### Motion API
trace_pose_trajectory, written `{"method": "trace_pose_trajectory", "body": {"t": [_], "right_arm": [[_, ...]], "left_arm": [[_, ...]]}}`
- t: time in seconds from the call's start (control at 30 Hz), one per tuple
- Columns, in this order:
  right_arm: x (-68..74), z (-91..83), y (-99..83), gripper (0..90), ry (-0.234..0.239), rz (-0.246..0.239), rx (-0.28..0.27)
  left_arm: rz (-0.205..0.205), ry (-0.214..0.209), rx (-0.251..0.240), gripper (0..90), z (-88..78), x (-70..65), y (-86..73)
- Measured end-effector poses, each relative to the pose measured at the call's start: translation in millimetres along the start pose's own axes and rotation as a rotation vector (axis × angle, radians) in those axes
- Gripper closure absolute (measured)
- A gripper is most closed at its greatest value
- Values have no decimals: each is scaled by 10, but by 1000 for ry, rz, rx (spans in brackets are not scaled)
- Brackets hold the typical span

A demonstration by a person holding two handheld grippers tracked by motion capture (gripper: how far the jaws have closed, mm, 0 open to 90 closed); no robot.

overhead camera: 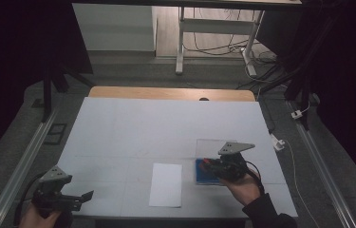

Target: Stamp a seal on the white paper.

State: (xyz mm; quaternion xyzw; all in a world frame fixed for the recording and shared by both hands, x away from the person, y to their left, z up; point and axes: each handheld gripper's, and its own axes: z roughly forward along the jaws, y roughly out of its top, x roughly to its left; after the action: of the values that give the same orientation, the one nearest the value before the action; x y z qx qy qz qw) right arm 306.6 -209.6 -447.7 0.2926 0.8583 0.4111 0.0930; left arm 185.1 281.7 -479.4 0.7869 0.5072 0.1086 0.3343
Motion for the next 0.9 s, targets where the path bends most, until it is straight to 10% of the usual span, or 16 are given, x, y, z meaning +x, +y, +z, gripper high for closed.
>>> {"method": "trace_pose_trajectory", "body": {"t": [0.9], "right_arm": [[301, 400, 166, 792, 90, -120, 63]], "left_arm": [[-1, 2, 0, 13, 3, 1, 1]]}}
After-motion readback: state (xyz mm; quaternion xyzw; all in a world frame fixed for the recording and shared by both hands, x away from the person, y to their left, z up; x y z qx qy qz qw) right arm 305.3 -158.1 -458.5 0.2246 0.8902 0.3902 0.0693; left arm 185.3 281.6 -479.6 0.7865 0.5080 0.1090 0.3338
